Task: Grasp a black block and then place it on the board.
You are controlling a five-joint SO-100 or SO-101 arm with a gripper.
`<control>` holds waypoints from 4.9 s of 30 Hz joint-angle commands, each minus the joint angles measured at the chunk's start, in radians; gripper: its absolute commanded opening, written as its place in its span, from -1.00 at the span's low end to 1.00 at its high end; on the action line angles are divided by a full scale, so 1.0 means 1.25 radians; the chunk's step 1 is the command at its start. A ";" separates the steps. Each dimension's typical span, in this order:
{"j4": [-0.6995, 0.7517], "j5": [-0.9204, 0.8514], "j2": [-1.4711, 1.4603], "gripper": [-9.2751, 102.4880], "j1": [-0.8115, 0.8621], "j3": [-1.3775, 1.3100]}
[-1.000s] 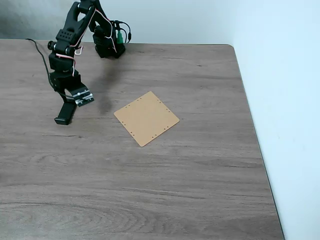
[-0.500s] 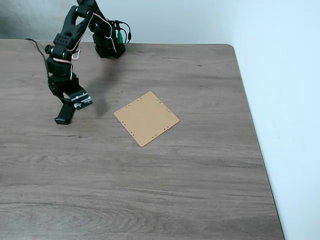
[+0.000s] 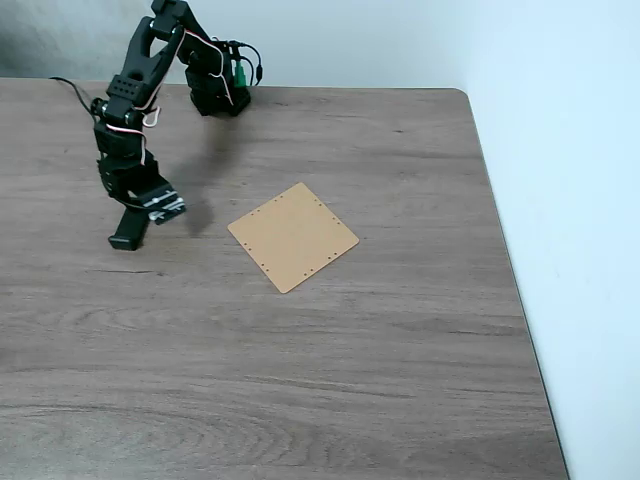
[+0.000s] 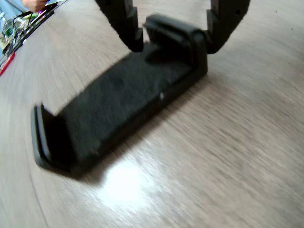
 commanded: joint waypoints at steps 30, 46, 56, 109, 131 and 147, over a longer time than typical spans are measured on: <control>0.124 0.464 0.195 -0.83 -0.190 -0.021; -0.067 1.303 0.173 -0.83 -0.595 -0.076; -0.169 1.525 0.037 -0.83 -0.715 -0.125; -0.193 1.574 -0.039 -0.32 -0.724 -0.085; -0.048 1.687 0.151 -0.30 -0.708 -0.052; -0.034 2.047 0.518 -0.83 -0.637 0.222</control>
